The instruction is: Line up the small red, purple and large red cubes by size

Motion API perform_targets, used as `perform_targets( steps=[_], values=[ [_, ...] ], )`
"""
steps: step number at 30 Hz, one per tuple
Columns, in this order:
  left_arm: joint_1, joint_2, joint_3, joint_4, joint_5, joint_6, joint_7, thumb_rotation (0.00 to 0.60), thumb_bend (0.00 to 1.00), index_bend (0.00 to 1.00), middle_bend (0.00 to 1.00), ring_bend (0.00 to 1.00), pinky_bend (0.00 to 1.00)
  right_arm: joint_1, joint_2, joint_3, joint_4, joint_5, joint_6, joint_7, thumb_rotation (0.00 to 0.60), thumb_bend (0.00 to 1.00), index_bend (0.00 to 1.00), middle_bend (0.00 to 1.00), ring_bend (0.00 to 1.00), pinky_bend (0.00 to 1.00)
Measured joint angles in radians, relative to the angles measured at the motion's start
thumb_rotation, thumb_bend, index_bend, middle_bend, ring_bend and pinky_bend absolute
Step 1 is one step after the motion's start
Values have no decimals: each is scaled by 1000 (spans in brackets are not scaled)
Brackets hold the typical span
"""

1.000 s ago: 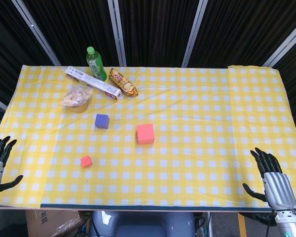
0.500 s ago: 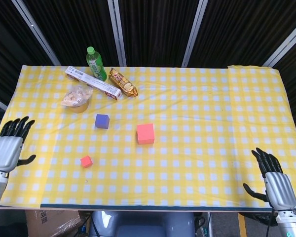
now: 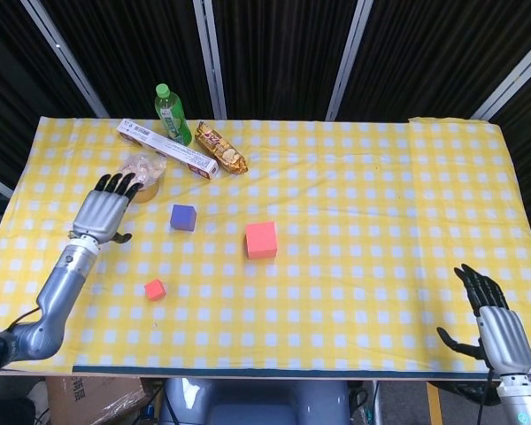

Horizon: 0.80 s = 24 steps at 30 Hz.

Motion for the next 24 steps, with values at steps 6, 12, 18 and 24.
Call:
perform_targets(
  steps=[6, 12, 18, 24],
  values=[
    [-111, -116, 4, 148, -54, -78, 23, 600, 218, 192, 0, 0, 29, 1, 9, 0, -6, 3, -6, 25, 600, 307, 0, 0, 0, 0],
    [-181, -201, 19, 252, -88, -119, 25, 600, 228, 214, 0, 0, 29, 1, 15, -1, -8, 3, -10, 44, 600, 307, 0, 0, 0, 0],
    [-230, -254, 47, 322, -134, -142, 37, 600, 246, 232, 0, 0, 29, 2, 19, -1, -10, 5, -14, 56, 600, 307, 0, 0, 0, 0],
    [-254, -282, 67, 366, -182, -147, 49, 600, 255, 240, 0, 0, 29, 3, 21, -1, -12, 4, -15, 61, 600, 307, 0, 0, 0, 0]
  ],
)
